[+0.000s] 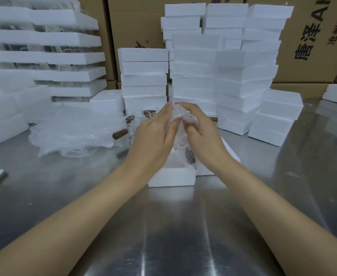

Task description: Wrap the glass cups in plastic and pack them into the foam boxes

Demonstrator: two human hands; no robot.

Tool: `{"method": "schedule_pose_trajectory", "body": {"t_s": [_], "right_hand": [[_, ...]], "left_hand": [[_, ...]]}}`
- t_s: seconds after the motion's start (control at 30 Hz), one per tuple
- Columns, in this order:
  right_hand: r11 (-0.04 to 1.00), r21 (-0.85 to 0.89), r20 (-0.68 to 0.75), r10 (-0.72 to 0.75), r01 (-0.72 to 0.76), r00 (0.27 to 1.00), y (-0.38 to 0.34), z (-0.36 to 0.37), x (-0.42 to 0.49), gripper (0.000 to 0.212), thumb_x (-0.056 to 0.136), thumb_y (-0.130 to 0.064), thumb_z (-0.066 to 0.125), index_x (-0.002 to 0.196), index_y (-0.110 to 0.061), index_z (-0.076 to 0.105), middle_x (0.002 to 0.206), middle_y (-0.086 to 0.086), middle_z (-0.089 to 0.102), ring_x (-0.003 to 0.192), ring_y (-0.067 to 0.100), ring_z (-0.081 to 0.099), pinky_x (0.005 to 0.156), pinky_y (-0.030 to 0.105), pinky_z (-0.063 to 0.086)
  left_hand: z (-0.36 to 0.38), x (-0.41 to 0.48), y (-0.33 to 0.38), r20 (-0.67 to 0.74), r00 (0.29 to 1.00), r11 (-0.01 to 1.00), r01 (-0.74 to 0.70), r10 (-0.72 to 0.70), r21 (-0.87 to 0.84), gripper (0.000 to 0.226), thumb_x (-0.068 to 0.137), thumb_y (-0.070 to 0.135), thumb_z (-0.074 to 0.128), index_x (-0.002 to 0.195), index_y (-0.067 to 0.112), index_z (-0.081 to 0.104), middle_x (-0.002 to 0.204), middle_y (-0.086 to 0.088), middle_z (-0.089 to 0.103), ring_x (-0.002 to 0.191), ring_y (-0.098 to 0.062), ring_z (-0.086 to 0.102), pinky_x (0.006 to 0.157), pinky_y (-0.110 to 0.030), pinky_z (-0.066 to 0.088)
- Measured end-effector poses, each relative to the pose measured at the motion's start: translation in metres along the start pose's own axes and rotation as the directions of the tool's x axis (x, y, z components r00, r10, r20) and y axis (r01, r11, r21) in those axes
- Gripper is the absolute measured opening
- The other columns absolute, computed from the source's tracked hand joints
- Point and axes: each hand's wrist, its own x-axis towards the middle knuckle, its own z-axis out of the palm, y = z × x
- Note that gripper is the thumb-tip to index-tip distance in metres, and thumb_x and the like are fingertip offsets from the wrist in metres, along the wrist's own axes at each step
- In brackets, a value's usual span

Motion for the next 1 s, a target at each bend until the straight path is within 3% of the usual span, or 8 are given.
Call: {"method": "schedule_pose_trajectory", "body": {"t_s": [0.13, 0.3, 0.37, 0.43, 0.53, 0.7, 0.87, 1.0], "right_hand": [[0.98, -0.186, 0.018, -0.072, 0.075, 0.997, 0.001, 0.002, -0.002, 0.044, 0.093, -0.011, 0.045, 0.135, -0.025, 0.048, 0.128, -0.003, 0.057, 0.114, 0.007, 0.051, 0.095, 0.01, 0.036], [0.956, -0.154, 0.069, -0.24, 0.248, 0.968, 0.0, 0.0, -0.005, 0.044, 0.096, -0.026, 0.049, 0.139, -0.027, 0.044, 0.128, -0.006, 0.051, 0.117, -0.001, 0.046, 0.085, 0.013, 0.041], [0.974, -0.109, 0.063, -0.195, 0.201, 0.979, 0.002, -0.001, -0.003, 0.041, 0.098, -0.032, 0.047, 0.139, -0.032, 0.044, 0.126, -0.01, 0.051, 0.112, -0.003, 0.049, 0.084, 0.01, 0.042], [0.995, -0.076, 0.052, -0.057, 0.061, 0.997, 0.005, -0.001, 0.0, 0.037, 0.099, -0.038, 0.044, 0.136, -0.035, 0.046, 0.12, -0.014, 0.051, 0.096, -0.006, 0.053, 0.077, 0.006, 0.04], [0.99, 0.04, -0.004, 0.136, -0.136, 0.991, 0.01, -0.007, 0.003, 0.022, 0.1, -0.037, 0.041, 0.114, -0.042, 0.057, 0.101, -0.018, 0.06, 0.08, -0.005, 0.06, 0.072, 0.012, 0.047], [0.907, 0.135, -0.015, 0.405, -0.4, 0.914, 0.018, -0.02, 0.011, 0.022, 0.094, -0.045, 0.047, 0.092, -0.031, 0.065, 0.101, -0.007, 0.067, 0.103, 0.019, 0.062, 0.1, 0.043, 0.044], [0.94, 0.054, 0.076, 0.332, -0.337, 0.94, 0.014, -0.018, 0.008, 0.036, 0.091, -0.046, 0.054, 0.059, -0.031, 0.058, 0.058, -0.014, 0.049, 0.056, 0.009, 0.054, 0.063, 0.031, 0.041], [0.824, 0.318, 0.101, 0.462, -0.468, 0.881, 0.011, -0.021, 0.017, 0.04, 0.099, -0.043, 0.041, 0.079, -0.02, 0.067, 0.064, -0.002, 0.067, 0.054, 0.008, 0.064, 0.051, 0.019, 0.05]], "left_hand": [[0.0, 0.002, -0.007, -0.075, 0.997, 0.998, 0.033, -0.03, 0.045, 0.025, 0.098, 0.013, 0.048, 0.11, 0.01, 0.069, 0.052, 0.016, 0.041, 0.048, -0.005, 0.044, 0.053, -0.009, 0.032], [-0.003, 0.003, -0.013, -0.175, 0.982, 0.997, 0.054, -0.063, -0.055, 0.02, 0.097, 0.014, 0.05, 0.093, 0.02, 0.068, 0.05, 0.015, 0.042, 0.049, -0.005, 0.044, 0.052, -0.013, 0.03], [-0.001, 0.004, -0.014, -0.136, 0.986, 0.99, 0.081, -0.096, -0.113, 0.025, 0.098, 0.019, 0.051, 0.116, 0.033, 0.062, 0.066, 0.014, 0.06, 0.063, -0.001, 0.056, 0.061, -0.016, 0.039], [0.003, 0.001, -0.016, -0.094, 0.985, 0.985, 0.134, -0.145, -0.111, 0.048, 0.097, 0.028, 0.054, 0.142, 0.037, 0.039, 0.117, 0.007, 0.066, 0.102, -0.003, 0.061, 0.084, -0.019, 0.045], [0.001, 0.003, -0.017, -0.135, 0.987, 0.976, -0.063, 0.093, 0.211, 0.042, 0.092, 0.032, 0.063, 0.131, 0.019, 0.055, 0.124, 0.002, 0.062, 0.109, -0.015, 0.058, 0.086, -0.024, 0.044], [-0.011, 0.015, -0.027, 0.293, 0.868, 0.815, -0.484, 0.401, 0.318, 0.036, 0.082, 0.04, 0.069, 0.104, 0.012, 0.072, 0.103, 0.0, 0.071, 0.108, -0.025, 0.062, 0.112, -0.038, 0.023], [-0.008, 0.012, -0.023, 0.343, 0.792, 0.737, -0.603, 0.506, 0.306, 0.014, 0.078, 0.019, 0.078, 0.084, 0.008, 0.074, 0.08, -0.002, 0.071, 0.089, -0.023, 0.069, 0.11, -0.051, 0.031], [-0.011, 0.016, -0.024, 0.287, 0.854, 0.791, -0.514, 0.434, 0.332, 0.009, 0.083, 0.015, 0.069, 0.079, 0.011, 0.075, 0.073, -0.001, 0.072, 0.077, -0.023, 0.069, 0.109, -0.043, 0.033]]}}
